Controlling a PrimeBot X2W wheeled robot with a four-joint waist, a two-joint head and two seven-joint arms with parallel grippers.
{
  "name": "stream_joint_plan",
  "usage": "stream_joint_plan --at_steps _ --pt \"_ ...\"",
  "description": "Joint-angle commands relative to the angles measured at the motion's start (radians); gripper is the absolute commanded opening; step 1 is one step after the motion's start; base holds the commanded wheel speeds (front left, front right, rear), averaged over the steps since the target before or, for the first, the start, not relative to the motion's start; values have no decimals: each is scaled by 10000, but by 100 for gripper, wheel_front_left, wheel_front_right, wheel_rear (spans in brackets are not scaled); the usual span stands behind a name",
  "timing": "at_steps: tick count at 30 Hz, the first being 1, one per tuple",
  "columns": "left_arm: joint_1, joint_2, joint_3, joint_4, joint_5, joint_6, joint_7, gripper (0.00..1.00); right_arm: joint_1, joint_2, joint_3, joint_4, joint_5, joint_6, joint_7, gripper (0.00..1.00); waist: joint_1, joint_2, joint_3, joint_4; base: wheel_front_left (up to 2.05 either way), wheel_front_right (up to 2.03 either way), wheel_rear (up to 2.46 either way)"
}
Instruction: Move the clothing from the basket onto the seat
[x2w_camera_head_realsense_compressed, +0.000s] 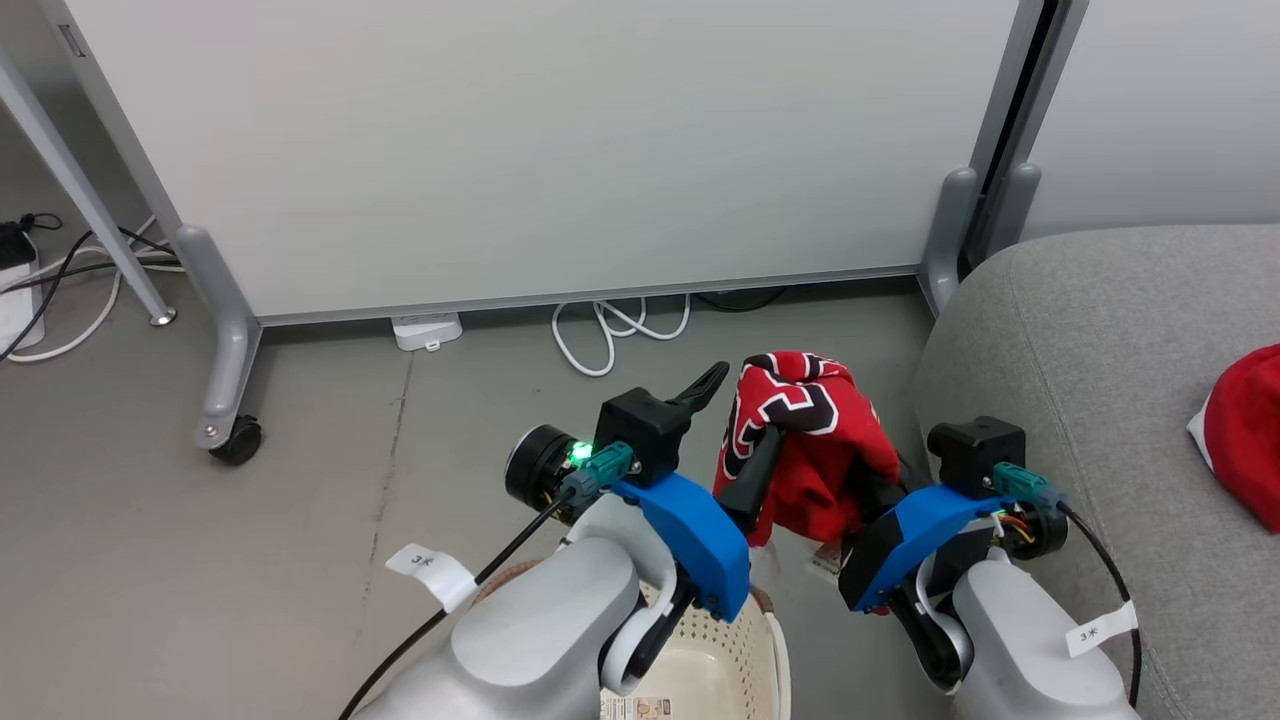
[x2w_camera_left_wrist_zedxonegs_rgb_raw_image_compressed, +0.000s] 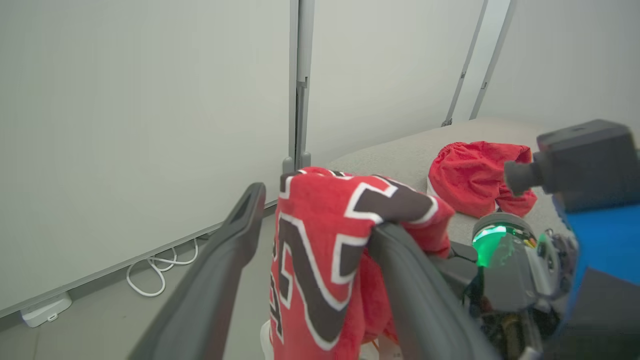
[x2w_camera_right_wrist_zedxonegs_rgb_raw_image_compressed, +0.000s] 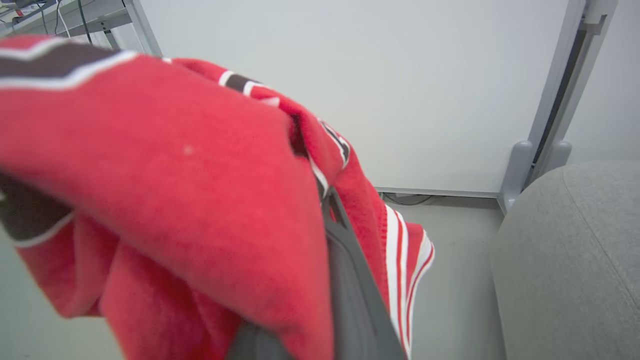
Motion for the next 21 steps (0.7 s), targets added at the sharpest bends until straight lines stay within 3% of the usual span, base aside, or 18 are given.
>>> stream_joint_plan --at_steps 1,13,21 --pt "240 102 171 -124 214 -51 -43 100 -79 0 -88 -93 -109 5 -59 0 1 -1 4 5 0 0 0" --pt "2852 924 2677 -2387 2523 -615 -37 100 288 0 -456 -504 -362 5 -63 0 1 -1 -11 -104 0 0 0" --pt "4475 1088 4097 -2963 3881 -1084 -37 100 433 0 -566 -704 -497 5 0 0 1 -1 -33 -159 0 0 0"
